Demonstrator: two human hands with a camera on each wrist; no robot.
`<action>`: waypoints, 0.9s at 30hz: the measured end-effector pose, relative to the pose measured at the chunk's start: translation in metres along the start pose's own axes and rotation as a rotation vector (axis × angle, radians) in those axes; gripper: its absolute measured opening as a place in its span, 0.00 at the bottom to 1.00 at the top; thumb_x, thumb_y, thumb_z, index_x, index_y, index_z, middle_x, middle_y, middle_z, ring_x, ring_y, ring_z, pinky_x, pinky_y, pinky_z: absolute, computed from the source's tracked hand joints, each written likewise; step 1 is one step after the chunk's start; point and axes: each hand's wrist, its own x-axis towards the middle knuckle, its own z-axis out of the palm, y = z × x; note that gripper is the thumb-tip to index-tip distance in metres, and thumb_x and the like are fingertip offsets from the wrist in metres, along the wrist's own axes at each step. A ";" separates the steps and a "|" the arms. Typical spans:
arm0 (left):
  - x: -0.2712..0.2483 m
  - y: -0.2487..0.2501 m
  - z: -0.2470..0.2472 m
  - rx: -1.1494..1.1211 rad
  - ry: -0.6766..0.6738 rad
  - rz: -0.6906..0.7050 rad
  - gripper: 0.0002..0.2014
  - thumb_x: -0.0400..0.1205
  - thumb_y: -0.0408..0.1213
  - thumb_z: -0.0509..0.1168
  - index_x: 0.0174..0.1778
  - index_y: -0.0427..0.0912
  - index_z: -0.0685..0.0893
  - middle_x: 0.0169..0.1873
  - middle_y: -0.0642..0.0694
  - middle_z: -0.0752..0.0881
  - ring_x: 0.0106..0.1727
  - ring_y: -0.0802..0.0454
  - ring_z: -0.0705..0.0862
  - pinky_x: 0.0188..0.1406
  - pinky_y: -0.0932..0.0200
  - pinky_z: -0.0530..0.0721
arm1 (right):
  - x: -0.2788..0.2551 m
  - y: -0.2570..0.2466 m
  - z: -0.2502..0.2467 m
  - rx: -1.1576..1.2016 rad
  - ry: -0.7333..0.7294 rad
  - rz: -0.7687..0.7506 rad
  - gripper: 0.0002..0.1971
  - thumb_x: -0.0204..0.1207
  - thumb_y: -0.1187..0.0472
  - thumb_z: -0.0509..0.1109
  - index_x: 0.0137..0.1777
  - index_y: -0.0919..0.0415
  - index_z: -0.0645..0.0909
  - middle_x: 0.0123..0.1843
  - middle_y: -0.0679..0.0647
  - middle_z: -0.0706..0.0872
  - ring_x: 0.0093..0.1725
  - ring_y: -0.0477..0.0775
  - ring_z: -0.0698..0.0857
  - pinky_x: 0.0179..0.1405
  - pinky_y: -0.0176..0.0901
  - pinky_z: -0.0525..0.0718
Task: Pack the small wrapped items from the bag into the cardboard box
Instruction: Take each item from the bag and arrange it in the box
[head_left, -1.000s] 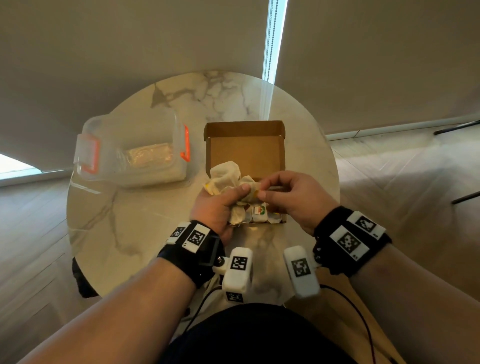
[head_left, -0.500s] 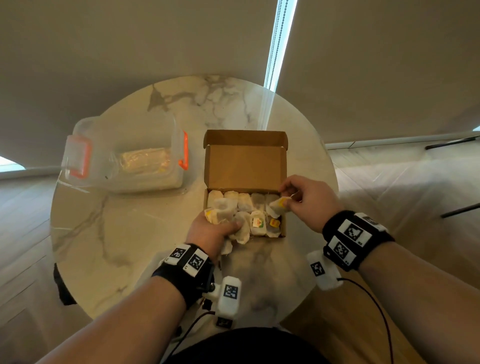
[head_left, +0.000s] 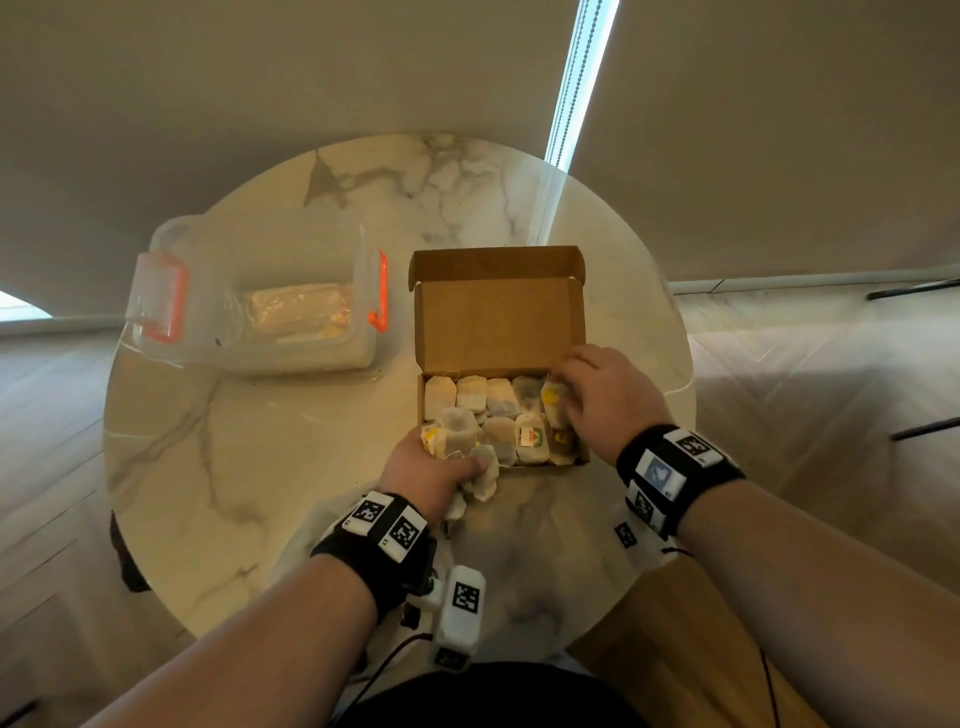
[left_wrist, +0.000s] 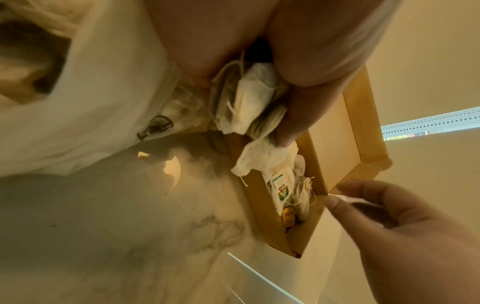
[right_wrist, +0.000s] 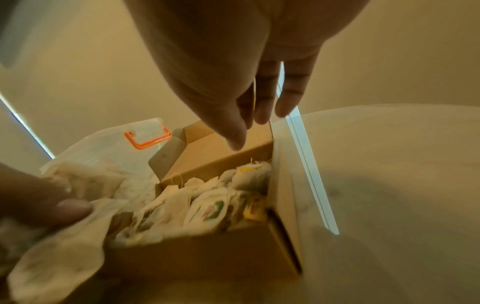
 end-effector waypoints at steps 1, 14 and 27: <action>0.001 0.000 0.000 0.014 0.005 -0.002 0.22 0.67 0.49 0.81 0.52 0.42 0.90 0.40 0.34 0.94 0.35 0.36 0.90 0.38 0.41 0.88 | -0.006 0.002 0.003 -0.032 -0.001 -0.009 0.09 0.80 0.60 0.72 0.58 0.55 0.88 0.58 0.53 0.87 0.58 0.59 0.83 0.54 0.54 0.87; -0.002 0.007 -0.005 0.309 -0.033 -0.035 0.11 0.74 0.36 0.80 0.49 0.44 0.89 0.36 0.40 0.94 0.38 0.38 0.93 0.45 0.42 0.93 | -0.011 -0.001 0.025 -0.251 -0.010 0.025 0.06 0.78 0.57 0.72 0.49 0.53 0.90 0.46 0.53 0.91 0.47 0.61 0.85 0.41 0.51 0.80; -0.032 0.046 0.003 -0.553 -0.074 -0.079 0.20 0.79 0.24 0.75 0.67 0.27 0.85 0.59 0.24 0.90 0.60 0.24 0.91 0.64 0.25 0.87 | -0.036 -0.046 -0.025 0.750 -0.334 0.305 0.14 0.82 0.35 0.71 0.52 0.43 0.90 0.42 0.43 0.92 0.43 0.44 0.89 0.43 0.42 0.87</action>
